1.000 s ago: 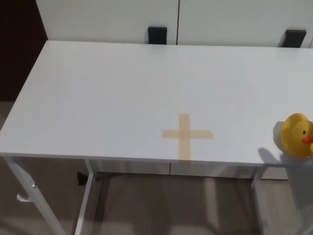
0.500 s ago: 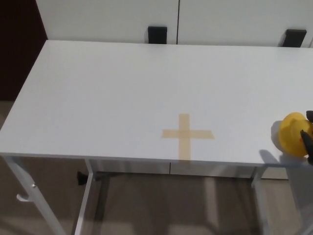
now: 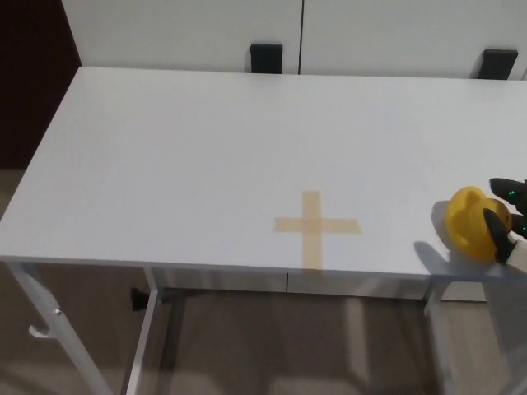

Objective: The robot uses its right hand to push the yellow duck toy to the center of the white desk.

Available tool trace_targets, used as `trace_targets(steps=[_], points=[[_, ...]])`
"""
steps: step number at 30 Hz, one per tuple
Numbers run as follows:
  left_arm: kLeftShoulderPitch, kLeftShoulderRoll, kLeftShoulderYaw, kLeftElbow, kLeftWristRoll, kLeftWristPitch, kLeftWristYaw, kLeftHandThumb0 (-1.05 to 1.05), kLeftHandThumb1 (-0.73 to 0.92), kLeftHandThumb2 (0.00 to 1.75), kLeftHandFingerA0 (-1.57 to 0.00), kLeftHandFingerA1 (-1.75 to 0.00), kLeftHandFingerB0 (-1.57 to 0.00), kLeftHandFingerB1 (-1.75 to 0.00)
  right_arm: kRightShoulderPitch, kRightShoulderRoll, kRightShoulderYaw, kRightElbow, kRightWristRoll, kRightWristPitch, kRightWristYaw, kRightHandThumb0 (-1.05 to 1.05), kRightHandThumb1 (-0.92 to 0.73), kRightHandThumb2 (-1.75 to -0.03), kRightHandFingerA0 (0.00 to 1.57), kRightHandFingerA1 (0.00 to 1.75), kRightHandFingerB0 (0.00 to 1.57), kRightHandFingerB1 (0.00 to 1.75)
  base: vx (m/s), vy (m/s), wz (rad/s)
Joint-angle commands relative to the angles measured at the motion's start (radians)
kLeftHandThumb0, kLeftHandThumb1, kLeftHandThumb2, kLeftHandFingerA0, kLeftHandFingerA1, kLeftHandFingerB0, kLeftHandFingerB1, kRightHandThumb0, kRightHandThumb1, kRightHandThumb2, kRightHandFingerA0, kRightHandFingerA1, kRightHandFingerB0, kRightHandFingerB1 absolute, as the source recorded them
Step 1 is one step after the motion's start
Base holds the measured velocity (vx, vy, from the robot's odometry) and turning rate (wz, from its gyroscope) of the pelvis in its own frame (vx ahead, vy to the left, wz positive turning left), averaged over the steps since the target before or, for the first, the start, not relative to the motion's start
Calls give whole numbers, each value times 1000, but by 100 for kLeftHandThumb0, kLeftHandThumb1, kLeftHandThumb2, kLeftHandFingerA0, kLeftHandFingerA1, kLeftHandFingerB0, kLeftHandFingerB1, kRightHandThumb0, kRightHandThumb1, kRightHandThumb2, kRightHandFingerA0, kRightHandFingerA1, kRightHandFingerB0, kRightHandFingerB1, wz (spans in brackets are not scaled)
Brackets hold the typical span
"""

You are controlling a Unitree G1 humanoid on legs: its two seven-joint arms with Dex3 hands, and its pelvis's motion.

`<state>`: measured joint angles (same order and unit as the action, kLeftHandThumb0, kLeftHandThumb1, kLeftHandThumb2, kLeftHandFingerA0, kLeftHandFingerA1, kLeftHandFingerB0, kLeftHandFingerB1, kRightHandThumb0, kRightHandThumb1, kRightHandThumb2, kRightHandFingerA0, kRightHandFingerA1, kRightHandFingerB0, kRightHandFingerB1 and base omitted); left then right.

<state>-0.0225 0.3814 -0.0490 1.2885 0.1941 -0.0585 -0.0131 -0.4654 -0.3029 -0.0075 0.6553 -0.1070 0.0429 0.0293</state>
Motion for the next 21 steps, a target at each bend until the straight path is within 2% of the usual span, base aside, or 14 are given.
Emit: trace_targets(steps=[1,2,5,6,8,9,11,15,16,17,18,20,21], points=[[-8,-1,-7,-2,9,12,-4,46,-20,138,-137,-92,-122,-87,-12,44,8,7,-11,-10,-33,-76,-92,-69,20,44,22,33,0,0,0],[-10,-1,-10,-2,10,13,-4,48,-26,142,-138,-89,-124,-84,-7,57,6,6,-9,-6,-39,-74,-92,-68,19,43,21,33,0,0,0],[-11,-3,-12,-1,10,12,-2,39,-20,137,-140,-92,-129,-86,13,88,6,0,-7,4,-54,-74,-91,-69,18,43,18,33,0,0,0],[-9,-3,-14,1,12,7,-1,52,-24,141,-144,-87,-132,-81,27,103,8,-4,-8,6,-61,-74,-92,-69,16,43,16,33,0,0,0],[-7,-3,-18,3,14,2,-1,52,-24,141,-144,-87,-132,-81,37,115,8,-9,-8,7,-66,-74,-92,-69,16,43,16,33,0,0,0],[-7,-3,-19,1,14,4,-2,42,-19,135,-139,-92,-125,-87,44,126,12,-12,-10,10,-73,-75,-92,-69,15,44,15,32,0,0,0],[-8,-4,-21,-1,13,6,-4,38,-19,132,-133,-93,-125,-88,51,141,17,-16,-16,13,-82,-75,-92,-69,14,45,15,33,0,0,0],[-12,-7,-25,0,12,14,-4,41,-18,134,-139,-94,-125,-87,55,164,21,-25,-19,32,-95,-81,-92,-71,9,42,9,27,0,0,0],[-11,-7,-26,-1,12,12,-5,49,-27,143,-148,-86,-126,-79,54,179,21,-35,-18,50,-105,-75,-72,-115,0,38,2,26,0,0,0],[-10,-7,-27,-2,12,9,-5,49,-27,143,-148,-86,-126,-79,53,189,21,-42,-17,63,-111,-75,-72,-115,0,38,2,26,0,0,0],[-9,-8,-25,-3,9,7,-6,54,-30,144,-149,-86,-128,-77,52,202,23,-50,-17,73,-119,-84,-77,-117,0,27,7,16,0,0,0],[-8,-8,-22,-4,5,6,-7,54,-30,144,-149,-86,-128,-77,52,214,24,-58,-18,81,-127,-84,-77,-117,0,27,7,16,0,0,0],[-9,-9,-20,-2,3,9,-7,44,-22,139,-138,-92,-126,-86,49,225,29,-55,-20,78,-129,-87,-92,-74,0,31,4,26,0,0,0]])
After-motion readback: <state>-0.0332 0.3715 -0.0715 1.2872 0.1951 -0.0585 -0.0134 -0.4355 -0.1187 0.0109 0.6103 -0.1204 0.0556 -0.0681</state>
